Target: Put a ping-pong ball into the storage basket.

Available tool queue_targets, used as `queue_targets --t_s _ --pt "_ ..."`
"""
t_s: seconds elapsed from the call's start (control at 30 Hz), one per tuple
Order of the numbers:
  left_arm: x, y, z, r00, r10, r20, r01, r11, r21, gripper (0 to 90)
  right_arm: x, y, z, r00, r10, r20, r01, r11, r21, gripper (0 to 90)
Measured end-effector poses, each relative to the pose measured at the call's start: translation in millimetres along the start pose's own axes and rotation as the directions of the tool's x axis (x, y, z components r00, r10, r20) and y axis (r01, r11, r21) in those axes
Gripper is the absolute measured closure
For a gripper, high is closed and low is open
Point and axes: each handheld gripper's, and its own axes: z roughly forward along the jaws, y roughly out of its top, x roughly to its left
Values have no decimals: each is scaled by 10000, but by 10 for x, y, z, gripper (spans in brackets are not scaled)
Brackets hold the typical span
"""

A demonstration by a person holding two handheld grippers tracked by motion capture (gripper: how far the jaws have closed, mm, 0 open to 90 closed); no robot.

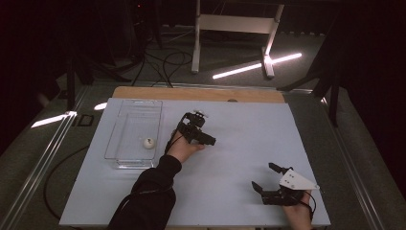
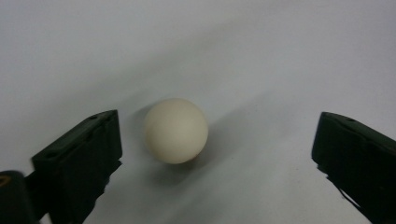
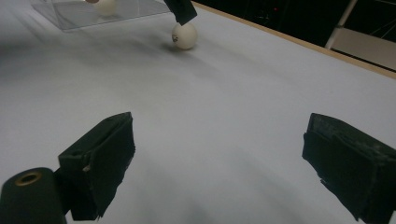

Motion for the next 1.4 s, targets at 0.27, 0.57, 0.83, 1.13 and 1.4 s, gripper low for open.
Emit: queue_targets --t_s 0.27,0.57,0.83,1.13,1.4 --pt "71 -21 76 9995 -274 -170 276 9995 124 114 -4 -2 -1 10000 25 -18 -25 10000 -15 94" --pt "95 -36 168 9981 -480 -376 487 9986 187 250 -7 -3 -2 10000 38 -33 -38 10000 -24 94" --pt "125 -34 244 9972 -491 -562 513 9979 385 331 -8 -2 -4 10000 57 -40 -57 10000 -30 94" --pt "148 -56 286 9984 -244 -503 272 9980 567 507 -15 3 -16 10000 12 -9 -12 10000 -78 94" --pt "126 -33 229 9990 7 -455 28 9972 752 520 -15 2 -14 10000 29 0 -29 10000 -66 94"
